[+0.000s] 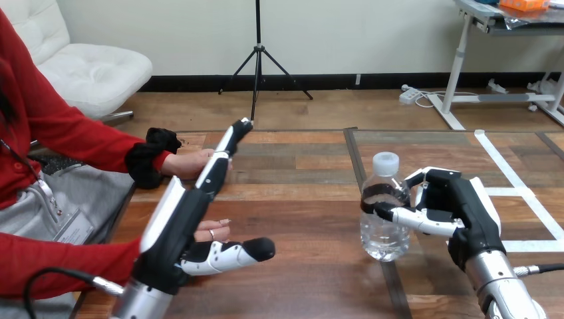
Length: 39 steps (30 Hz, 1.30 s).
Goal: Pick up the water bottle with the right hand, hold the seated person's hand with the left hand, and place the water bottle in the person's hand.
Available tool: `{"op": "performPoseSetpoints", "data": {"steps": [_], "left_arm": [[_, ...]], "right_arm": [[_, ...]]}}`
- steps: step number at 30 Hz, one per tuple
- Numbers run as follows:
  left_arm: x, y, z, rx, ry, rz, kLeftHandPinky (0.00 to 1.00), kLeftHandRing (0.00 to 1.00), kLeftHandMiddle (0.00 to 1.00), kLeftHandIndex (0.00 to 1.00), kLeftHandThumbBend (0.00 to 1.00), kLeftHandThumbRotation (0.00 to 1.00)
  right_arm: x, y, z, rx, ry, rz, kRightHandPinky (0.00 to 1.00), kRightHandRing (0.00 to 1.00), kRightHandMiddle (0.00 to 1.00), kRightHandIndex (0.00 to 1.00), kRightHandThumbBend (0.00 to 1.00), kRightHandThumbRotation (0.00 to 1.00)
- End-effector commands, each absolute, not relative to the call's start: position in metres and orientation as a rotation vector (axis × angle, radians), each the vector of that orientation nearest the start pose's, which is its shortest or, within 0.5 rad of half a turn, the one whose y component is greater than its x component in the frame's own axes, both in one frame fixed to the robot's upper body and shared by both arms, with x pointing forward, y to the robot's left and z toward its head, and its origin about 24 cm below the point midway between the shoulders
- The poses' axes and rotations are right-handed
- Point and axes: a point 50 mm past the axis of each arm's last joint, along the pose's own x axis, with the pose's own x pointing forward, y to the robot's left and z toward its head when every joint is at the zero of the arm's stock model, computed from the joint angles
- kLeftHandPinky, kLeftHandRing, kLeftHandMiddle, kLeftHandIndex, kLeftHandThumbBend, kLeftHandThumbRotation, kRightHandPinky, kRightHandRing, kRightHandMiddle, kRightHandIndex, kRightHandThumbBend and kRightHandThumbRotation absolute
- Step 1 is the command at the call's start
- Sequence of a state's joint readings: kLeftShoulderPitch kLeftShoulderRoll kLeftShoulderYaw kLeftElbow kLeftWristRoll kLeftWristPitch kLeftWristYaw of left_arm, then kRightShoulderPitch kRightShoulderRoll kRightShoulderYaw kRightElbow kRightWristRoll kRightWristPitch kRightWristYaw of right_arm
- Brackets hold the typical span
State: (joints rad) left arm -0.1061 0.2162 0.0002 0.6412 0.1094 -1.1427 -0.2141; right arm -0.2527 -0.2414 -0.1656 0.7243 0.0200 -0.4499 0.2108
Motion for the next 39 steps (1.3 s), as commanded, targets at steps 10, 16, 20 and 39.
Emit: {"op": "performPoseSetpoints", "data": {"steps": [10, 16, 20, 39], "left_arm": [[0.244, 0.204, 0.073, 0.627, -0.725, -0.282, 1.0, 1.0, 1.0, 1.0, 1.0, 0.66], [0.244, 0.214, 0.08, 0.731, -0.688, -0.263, 1.0, 1.0, 1.0, 1.0, 1.0, 0.7], [0.246, 0.222, 0.084, 0.776, -0.667, -0.259, 1.0, 1.0, 1.0, 1.0, 1.0, 0.68], [0.262, 0.26, 0.09, 1.068, -0.522, -0.27, 0.93, 1.0, 1.0, 1.0, 1.0, 0.7]], "right_arm": [[0.288, -0.22, 0.038, -0.245, -0.127, 0.089, 0.01, 0.05, 0.08, 0.05, 0.49, 0.0], [0.286, -0.217, 0.041, -0.259, -0.144, 0.101, 0.01, 0.05, 0.08, 0.06, 0.48, 0.0], [0.285, -0.215, 0.042, -0.256, -0.151, 0.11, 0.01, 0.05, 0.08, 0.06, 0.48, 0.0], [0.283, -0.208, 0.05, -0.253, -0.166, 0.127, 0.01, 0.05, 0.08, 0.06, 0.47, 0.0]]}}
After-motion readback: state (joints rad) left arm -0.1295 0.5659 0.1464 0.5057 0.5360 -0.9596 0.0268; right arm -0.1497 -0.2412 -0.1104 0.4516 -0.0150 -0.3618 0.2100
